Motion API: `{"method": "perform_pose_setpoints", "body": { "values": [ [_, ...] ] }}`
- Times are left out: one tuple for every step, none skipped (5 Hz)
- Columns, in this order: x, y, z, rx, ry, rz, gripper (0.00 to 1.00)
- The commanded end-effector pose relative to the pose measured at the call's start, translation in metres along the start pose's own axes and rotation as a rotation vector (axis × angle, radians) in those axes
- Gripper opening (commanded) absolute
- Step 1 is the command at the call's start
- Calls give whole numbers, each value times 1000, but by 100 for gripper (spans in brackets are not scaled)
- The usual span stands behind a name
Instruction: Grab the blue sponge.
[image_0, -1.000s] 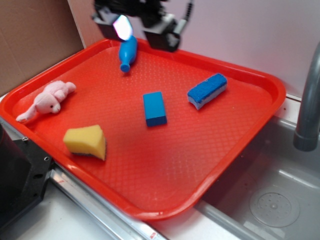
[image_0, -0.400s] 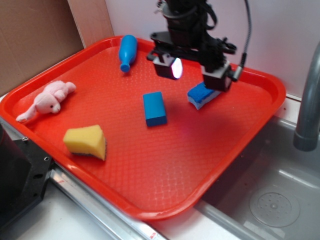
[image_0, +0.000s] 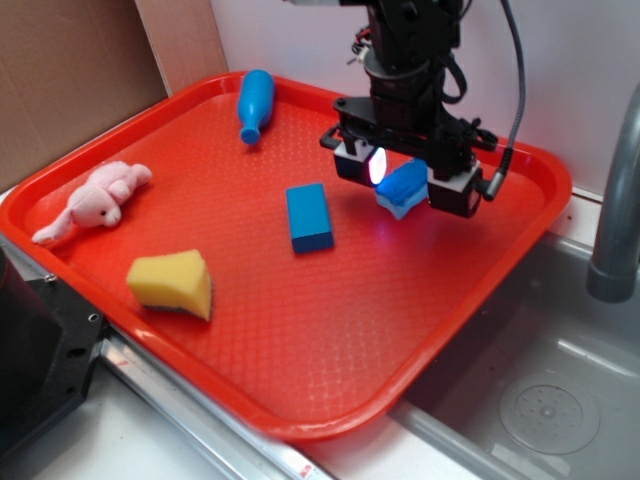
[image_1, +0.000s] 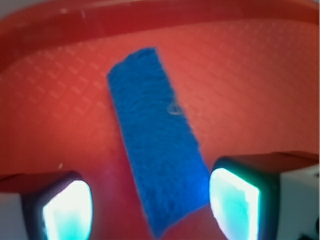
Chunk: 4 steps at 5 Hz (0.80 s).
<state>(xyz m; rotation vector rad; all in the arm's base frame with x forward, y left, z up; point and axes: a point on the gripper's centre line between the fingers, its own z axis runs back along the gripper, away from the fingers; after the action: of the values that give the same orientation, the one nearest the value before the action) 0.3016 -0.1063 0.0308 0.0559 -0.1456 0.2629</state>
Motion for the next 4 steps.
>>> {"method": "perform_pose_setpoints", "body": {
  "values": [
    [23,-6,-3,9,-20,24,100],
    [24,-3,-5,-2,-20,37,0],
    [22,-2,-4,-1,-14,40,0],
    [17,7,21,-14,55,-21,0]
  ]
}}
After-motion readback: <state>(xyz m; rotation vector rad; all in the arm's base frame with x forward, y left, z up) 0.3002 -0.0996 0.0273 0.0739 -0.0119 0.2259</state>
